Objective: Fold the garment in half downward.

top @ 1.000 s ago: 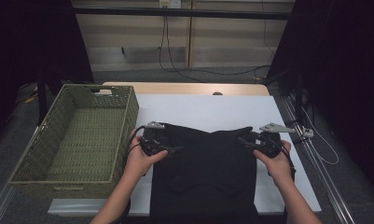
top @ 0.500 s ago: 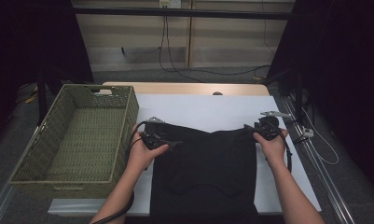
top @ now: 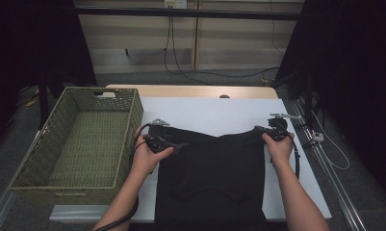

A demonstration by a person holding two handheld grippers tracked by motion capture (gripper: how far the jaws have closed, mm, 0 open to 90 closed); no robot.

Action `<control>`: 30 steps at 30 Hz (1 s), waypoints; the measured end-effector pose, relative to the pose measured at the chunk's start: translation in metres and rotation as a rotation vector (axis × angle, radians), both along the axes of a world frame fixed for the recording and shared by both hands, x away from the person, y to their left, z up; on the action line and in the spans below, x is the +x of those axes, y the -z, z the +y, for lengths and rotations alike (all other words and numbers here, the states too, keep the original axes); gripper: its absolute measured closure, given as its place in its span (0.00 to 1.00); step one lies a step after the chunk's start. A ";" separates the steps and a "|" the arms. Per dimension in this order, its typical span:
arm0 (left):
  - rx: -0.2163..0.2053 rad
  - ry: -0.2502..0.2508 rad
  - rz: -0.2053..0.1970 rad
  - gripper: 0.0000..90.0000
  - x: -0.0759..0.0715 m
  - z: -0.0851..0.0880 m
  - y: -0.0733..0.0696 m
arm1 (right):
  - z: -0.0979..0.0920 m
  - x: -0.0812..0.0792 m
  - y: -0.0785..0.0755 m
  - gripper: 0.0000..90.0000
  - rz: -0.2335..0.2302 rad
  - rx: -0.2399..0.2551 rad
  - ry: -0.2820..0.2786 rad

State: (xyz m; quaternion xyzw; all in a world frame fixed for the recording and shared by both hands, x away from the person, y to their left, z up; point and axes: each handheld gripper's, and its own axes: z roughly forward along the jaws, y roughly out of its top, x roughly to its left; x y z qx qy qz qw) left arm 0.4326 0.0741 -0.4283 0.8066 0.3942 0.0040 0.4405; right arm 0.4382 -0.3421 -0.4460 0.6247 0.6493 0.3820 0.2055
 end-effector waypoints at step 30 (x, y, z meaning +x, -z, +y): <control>0.075 -0.039 -0.027 0.17 0.008 0.010 0.002 | -0.006 -0.076 0.010 0.74 0.001 -0.083 -0.130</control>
